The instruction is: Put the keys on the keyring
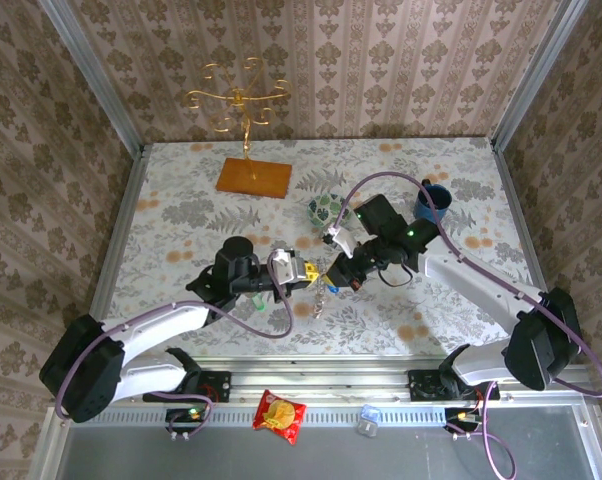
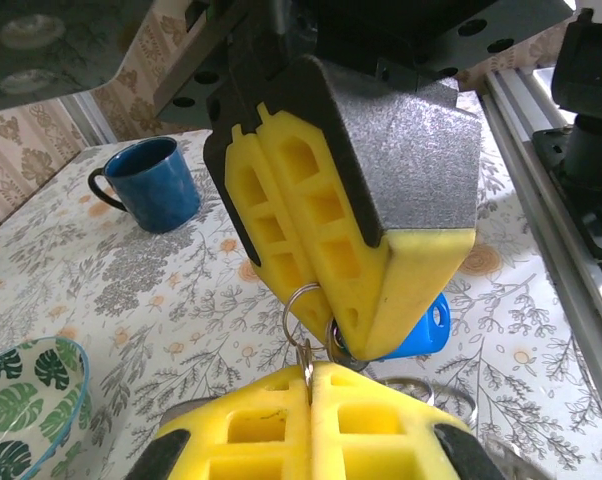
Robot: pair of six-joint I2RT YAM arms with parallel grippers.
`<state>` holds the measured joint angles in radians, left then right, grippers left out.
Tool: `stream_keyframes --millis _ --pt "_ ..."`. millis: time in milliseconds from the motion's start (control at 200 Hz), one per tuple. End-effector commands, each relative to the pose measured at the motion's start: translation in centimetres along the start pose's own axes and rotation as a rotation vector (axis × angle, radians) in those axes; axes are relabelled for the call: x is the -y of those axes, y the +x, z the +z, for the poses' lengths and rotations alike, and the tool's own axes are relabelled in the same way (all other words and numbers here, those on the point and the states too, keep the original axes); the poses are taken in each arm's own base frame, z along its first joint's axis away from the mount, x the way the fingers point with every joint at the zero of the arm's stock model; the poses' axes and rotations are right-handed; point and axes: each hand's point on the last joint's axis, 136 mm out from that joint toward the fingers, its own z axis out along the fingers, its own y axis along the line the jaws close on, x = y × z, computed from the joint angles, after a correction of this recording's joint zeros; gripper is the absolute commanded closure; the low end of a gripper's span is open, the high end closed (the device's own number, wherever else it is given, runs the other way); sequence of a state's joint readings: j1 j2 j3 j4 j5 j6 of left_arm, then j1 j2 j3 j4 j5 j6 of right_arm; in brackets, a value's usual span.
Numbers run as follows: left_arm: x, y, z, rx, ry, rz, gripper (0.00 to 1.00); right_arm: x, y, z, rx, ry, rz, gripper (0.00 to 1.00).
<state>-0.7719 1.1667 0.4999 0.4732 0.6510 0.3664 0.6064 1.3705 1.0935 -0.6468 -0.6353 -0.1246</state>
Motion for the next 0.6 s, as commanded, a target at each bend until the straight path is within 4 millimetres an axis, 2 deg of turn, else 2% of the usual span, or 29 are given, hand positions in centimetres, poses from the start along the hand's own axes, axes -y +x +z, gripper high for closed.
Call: stream_keyframes --millis 0,140,205,235,315,445,595 --pt "-0.4 -1.2 0.3 0.047 -0.042 0.046 1.0 -0.3 -0.7 0.5 0.032 -0.047 0.009 1.0" --pt "-1.0 0.4 0.5 0.031 -0.098 0.035 1.0 0.3 0.0 1.2 0.032 -0.04 0.03 0.99" --pt "-0.9 0.9 0.7 0.042 -0.103 0.019 1.0 0.6 -0.3 1.5 0.06 -0.034 0.026 0.97" --pt "-0.8 1.1 0.8 0.047 -0.104 0.011 1.0 1.2 0.2 2.4 0.041 -0.037 0.051 0.96" --pt "-0.5 1.6 1.1 0.055 -0.107 0.001 1.0 1.7 0.4 3.0 0.051 -0.031 0.069 0.95" --pt "-0.1 2.8 1.3 0.049 -0.113 -0.017 1.0 2.7 1.0 3.5 0.045 0.007 0.087 0.85" --pt "-0.3 2.9 1.1 0.057 -0.133 -0.02 1.0 3.9 2.1 3.5 0.014 0.08 0.1 0.6"
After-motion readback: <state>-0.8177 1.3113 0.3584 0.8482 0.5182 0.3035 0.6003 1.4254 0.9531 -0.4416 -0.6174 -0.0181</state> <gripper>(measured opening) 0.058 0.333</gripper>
